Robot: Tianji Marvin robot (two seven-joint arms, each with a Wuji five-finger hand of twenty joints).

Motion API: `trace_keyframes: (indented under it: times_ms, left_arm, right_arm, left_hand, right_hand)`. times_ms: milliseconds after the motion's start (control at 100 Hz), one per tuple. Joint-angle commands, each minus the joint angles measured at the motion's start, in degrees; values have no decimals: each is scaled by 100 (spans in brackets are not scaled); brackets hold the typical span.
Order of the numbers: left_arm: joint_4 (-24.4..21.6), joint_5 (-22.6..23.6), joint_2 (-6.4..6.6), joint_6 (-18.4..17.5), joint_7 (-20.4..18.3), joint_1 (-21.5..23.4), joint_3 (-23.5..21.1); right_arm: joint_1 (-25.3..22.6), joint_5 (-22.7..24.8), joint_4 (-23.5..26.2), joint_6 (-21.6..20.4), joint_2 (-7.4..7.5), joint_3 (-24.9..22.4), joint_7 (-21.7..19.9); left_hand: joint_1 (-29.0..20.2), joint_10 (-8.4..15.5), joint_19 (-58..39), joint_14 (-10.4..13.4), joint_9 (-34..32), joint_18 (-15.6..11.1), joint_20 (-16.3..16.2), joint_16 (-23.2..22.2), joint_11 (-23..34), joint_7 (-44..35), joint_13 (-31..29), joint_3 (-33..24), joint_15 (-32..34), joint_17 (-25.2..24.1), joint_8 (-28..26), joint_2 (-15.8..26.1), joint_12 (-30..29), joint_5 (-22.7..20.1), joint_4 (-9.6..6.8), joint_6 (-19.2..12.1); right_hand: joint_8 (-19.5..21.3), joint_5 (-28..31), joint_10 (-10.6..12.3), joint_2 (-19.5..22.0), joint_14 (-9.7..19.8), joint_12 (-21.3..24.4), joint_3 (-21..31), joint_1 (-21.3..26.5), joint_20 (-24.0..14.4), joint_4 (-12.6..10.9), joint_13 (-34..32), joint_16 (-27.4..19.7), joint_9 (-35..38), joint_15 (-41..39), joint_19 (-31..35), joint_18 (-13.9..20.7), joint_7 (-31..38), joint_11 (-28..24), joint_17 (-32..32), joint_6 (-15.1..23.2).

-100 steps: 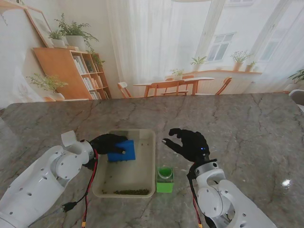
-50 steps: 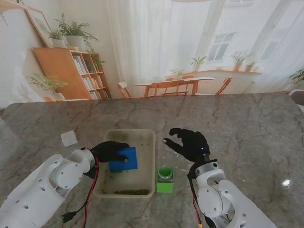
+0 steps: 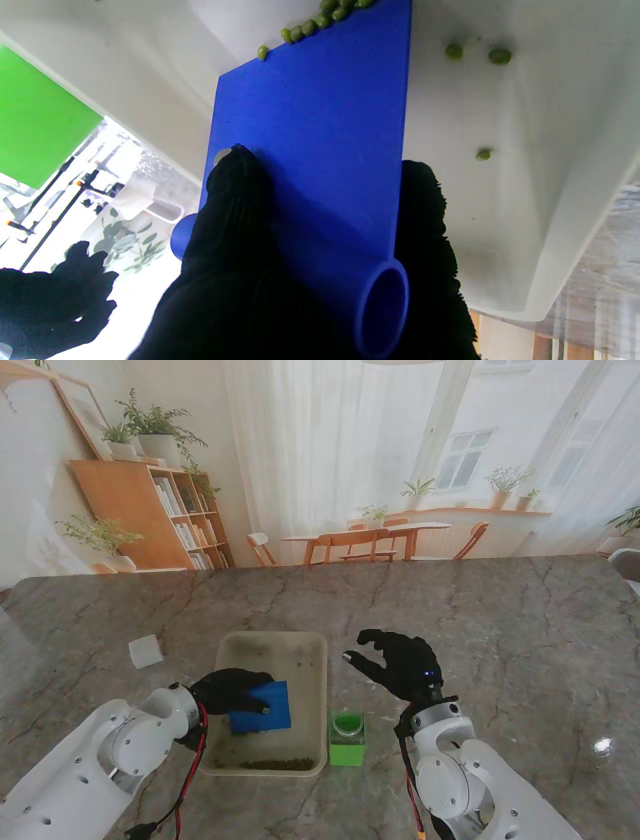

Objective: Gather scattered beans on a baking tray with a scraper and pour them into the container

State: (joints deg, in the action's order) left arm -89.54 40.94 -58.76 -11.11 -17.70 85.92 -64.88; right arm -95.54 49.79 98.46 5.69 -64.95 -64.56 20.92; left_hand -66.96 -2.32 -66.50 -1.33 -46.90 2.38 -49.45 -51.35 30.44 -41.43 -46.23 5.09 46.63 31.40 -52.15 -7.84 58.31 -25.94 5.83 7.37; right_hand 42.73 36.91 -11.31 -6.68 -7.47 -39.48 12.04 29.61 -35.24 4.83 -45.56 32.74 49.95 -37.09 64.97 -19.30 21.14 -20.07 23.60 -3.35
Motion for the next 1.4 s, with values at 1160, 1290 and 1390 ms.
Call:
trace_keyframes:
  times_ms: [1160, 1290, 1390]
  left_arm:
    - [-869, 686, 24, -283, 96, 784, -618]
    - [-1021, 891, -6, -246, 252, 714, -715]
    - [-1097, 1023, -29, -185, 369, 626, -766]
  right_arm:
    - [-20, -14, -83, -33, -25, -4, 13]
    - [-22, -14, -84, -34, -25, -10, 12]
    - [-23, -11, -84, -31, -24, -15, 11]
  left_hand:
    - [-700, 22, -193, 29, -395, -7, -112, -47, -131, -84, -189, -757, 27, 40, -58, 196, 91, -510, -104, -321]
    - [-701, 25, -166, 43, -371, -14, -96, -37, -134, -77, -178, -758, 8, 41, -59, 219, 88, -482, -104, -324]
    - [-701, 20, -165, 51, -354, -13, -94, -38, -130, -75, -176, -759, 6, 42, -68, 235, 90, -467, -109, -316]
  right_hand:
    - [-77, 95, -7, 102, 30, -71, -135, 32, 29, -176, -14, 6, 10, 10, -32, -113, 50, -51, -103, 91]
    - [-73, 113, -15, 99, 23, -71, -137, 31, 30, -175, -14, 6, 11, 10, -34, -110, 60, -51, -103, 86]
    - [-76, 99, -9, 101, 25, -72, -135, 34, 30, -176, -15, 5, 12, 10, -33, -116, 54, -52, -104, 88]
